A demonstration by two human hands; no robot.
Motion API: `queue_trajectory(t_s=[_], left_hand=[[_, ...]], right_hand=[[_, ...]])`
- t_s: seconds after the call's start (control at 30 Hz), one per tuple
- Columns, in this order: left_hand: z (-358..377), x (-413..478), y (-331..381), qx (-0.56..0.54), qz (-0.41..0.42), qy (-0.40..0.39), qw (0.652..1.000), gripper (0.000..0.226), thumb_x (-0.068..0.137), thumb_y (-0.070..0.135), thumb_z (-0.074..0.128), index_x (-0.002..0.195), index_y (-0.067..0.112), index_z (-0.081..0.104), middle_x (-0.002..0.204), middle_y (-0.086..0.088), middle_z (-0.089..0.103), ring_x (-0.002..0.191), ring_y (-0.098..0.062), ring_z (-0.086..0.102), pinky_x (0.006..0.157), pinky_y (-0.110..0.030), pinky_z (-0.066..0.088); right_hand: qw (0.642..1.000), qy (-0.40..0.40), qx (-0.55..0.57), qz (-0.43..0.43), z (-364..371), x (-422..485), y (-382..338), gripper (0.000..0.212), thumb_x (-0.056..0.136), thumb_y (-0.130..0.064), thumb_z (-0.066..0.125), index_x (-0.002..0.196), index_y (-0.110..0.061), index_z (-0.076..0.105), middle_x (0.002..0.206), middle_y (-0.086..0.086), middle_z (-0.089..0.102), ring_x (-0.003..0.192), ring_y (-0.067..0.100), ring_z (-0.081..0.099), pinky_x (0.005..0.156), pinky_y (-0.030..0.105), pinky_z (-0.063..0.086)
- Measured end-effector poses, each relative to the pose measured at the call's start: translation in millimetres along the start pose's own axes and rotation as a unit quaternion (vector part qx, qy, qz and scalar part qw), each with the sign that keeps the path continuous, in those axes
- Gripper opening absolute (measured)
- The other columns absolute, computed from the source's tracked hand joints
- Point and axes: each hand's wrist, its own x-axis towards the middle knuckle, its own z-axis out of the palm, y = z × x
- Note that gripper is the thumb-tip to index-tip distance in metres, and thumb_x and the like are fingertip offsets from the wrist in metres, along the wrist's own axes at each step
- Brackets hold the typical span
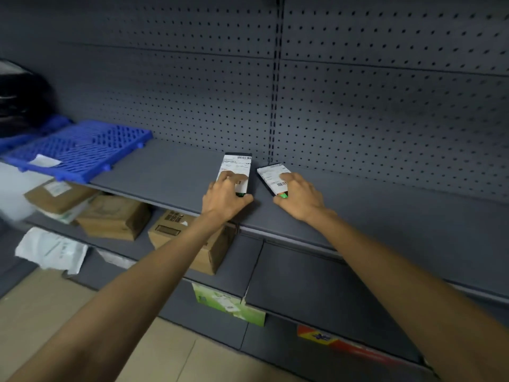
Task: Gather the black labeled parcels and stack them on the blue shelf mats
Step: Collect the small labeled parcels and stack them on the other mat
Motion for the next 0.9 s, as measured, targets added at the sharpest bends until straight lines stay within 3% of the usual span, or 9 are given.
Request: queue_trajectory(t_s=[0.3, 0.57, 0.73, 0.9], left_hand=[[-95, -30, -127, 0.018, -0.091, 0.128, 0.987, 0.052, 0.078, 0.040, 0.065, 0.130, 0.038, 0.055, 0.141, 0.011, 0.045, 0.124, -0.027, 0.050, 0.085, -0.040, 0.046], [-218, -54, -276, 0.051, -0.127, 0.187, 0.973, 0.053, 0.081, 0.039, 0.066, 0.132, 0.031, 0.055, 0.141, 0.002, 0.046, 0.127, -0.030, 0.048, 0.094, -0.046, 0.049], [-263, -54, -353, 0.072, -0.135, 0.198, 0.968, 0.053, 0.079, 0.041, 0.066, 0.130, 0.030, 0.057, 0.140, 0.002, 0.048, 0.126, -0.028, 0.049, 0.090, -0.044, 0.049], [-293, -19, -408, 0.058, -0.127, 0.194, 0.971, 0.049, 0.080, 0.036, 0.065, 0.128, 0.032, 0.058, 0.138, 0.004, 0.048, 0.123, -0.028, 0.051, 0.087, -0.045, 0.052]], right_hand=[[0.989, 0.007, 0.004, -0.146, 29, 34, -144, 0.059, 0.088, -0.036, 0.057, 0.144, -0.024, 0.042, 0.149, 0.000, 0.040, 0.124, 0.037, 0.045, 0.099, 0.044, 0.042], [0.963, 0.013, 0.019, -0.269, 75, 57, -346, 0.056, 0.092, -0.034, 0.055, 0.145, -0.025, 0.039, 0.150, 0.000, 0.037, 0.131, 0.035, 0.038, 0.104, 0.046, 0.037], [0.954, 0.011, 0.048, -0.296, 105, 73, -444, 0.055, 0.094, -0.032, 0.053, 0.147, -0.026, 0.037, 0.151, -0.001, 0.035, 0.133, 0.036, 0.034, 0.104, 0.048, 0.036], [0.960, 0.028, 0.049, -0.273, 131, 108, -488, 0.051, 0.095, -0.033, 0.051, 0.144, -0.025, 0.041, 0.149, -0.002, 0.037, 0.130, 0.037, 0.037, 0.102, 0.048, 0.037]])
